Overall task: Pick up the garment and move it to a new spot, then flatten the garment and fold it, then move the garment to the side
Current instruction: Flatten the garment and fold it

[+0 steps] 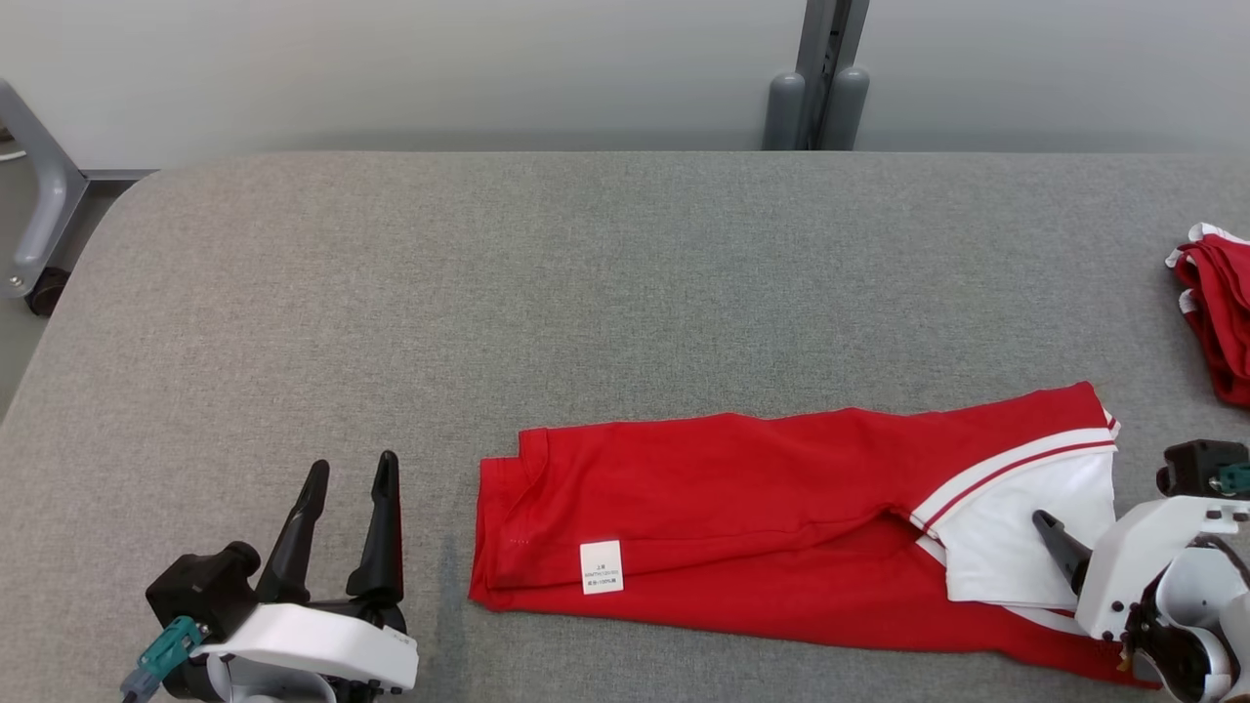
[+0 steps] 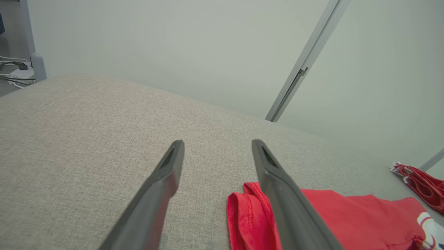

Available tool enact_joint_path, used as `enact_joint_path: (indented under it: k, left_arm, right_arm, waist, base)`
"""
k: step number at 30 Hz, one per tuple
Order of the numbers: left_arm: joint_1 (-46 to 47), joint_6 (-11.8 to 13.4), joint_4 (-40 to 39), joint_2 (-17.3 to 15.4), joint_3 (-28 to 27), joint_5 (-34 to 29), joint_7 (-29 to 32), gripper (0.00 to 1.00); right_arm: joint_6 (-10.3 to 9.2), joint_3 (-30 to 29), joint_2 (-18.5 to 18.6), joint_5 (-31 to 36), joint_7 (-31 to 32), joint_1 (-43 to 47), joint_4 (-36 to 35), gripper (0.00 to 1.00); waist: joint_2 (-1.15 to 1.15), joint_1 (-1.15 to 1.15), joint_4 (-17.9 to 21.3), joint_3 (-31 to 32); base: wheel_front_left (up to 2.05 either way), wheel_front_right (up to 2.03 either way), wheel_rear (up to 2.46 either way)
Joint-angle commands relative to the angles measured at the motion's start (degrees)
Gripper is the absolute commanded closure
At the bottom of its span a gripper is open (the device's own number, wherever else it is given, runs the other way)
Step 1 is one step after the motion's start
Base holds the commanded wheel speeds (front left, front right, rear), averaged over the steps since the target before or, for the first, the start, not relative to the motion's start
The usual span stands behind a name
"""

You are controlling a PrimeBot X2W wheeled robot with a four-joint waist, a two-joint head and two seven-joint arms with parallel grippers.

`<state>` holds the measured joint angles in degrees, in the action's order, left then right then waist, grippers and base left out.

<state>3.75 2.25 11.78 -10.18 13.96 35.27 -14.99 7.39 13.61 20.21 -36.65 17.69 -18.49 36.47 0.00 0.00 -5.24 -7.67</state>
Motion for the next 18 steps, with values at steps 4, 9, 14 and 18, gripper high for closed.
enact_joint_path:
  k: [4, 9, 14, 18]
  left_arm:
    - [-0.26, -0.36, 0.0, 0.22, -0.84, -0.76, -0.26, 0.0]
    - [-0.16, -0.71, 0.23, 0.59, -1.23, -1.21, -0.26, 0.0]
    - [-0.64, -0.92, 0.38, 0.62, -2.04, -1.53, -0.26, 0.0]
    - [-0.74, -1.31, 0.59, 0.8, -2.31, -1.73, -0.26, 0.0]
  right_arm:
    - [0.17, 2.48, -0.09, 4.09, 0.07, -0.63, 2.02, 0.58]
    - [0.1, 2.57, -0.88, 7.37, -1.63, -2.63, 4.9, 1.0]
    - [0.1, 1.99, -1.31, 7.15, -3.3, -4.45, 5.39, 1.0]
    - [0.1, 0.83, 0.3, 5.9, -4.6, -4.72, 4.21, 1.0]
  waist:
    - [0.0, 0.0, 0.39, 0.02]
    - [0.0, 0.0, 0.95, 0.12]
    - [0.0, 0.0, 2.31, 0.5]
    - [0.0, 0.0, 3.81, 1.01]
  base:
    - [0.0, 0.0, 0.0]
    - [0.0, 0.0, 0.0]
    - [0.0, 0.0, 0.0]
    - [0.0, 0.0, 0.0]
